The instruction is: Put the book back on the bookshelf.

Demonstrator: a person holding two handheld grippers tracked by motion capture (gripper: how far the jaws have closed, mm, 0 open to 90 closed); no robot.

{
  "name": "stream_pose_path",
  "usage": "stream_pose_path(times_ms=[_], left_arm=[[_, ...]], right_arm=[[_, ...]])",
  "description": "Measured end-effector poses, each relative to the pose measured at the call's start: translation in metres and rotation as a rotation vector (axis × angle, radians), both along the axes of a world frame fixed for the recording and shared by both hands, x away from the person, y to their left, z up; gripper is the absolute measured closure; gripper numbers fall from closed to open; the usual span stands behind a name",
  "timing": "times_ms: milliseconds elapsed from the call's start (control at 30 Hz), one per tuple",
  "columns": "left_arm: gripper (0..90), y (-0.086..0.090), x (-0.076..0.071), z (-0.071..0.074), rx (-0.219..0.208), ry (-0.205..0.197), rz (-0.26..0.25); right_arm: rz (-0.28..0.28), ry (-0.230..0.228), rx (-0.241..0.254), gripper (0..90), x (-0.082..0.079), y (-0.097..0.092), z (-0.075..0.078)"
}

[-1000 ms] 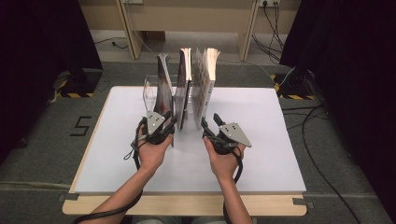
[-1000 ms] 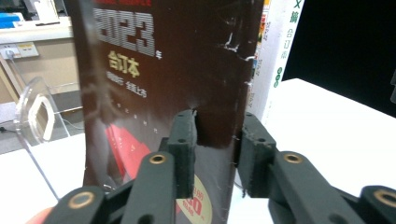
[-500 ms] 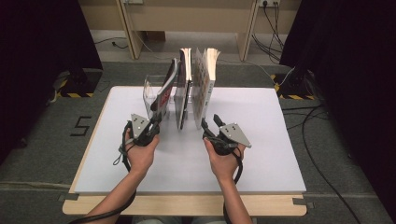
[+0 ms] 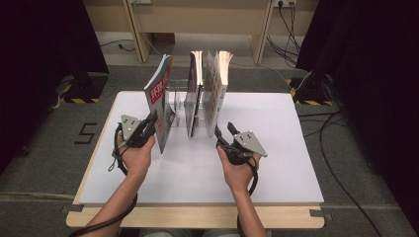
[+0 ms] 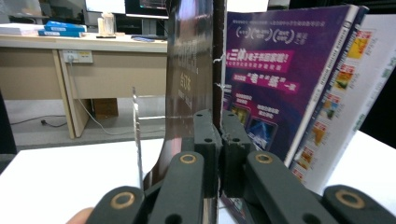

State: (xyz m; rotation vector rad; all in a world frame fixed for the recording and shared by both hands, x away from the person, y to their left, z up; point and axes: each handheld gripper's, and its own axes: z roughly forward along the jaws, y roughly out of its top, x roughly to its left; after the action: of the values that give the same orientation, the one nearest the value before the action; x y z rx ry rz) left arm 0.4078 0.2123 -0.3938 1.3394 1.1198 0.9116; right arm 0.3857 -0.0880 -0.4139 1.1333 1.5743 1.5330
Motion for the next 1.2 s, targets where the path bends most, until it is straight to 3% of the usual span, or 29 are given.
stream_pose_path(times_ms=[333,600,867,1200], left_arm=[[87.3,0.008,0.012,0.007,-0.003,-0.023,0.009],[87.3,0.008,0.022,0.014,-0.009,-0.033,0.006],[87.3,0.008,0.028,0.017,-0.013,-0.042,0.009],[87.3,0.01,0.031,0.022,-0.023,-0.047,0.01]], right_arm=[[0.001,0.008,-0.038,51.5,0.006,-0.01,-0.004],[0.009,-0.061,-0.035,51.6,0.023,-0.01,0.019],[0.001,-0.099,-0.042,51.7,0.04,-0.016,0.039],[0.024,-0.135,-0.155,51.7,0.064,-0.024,0.06]])
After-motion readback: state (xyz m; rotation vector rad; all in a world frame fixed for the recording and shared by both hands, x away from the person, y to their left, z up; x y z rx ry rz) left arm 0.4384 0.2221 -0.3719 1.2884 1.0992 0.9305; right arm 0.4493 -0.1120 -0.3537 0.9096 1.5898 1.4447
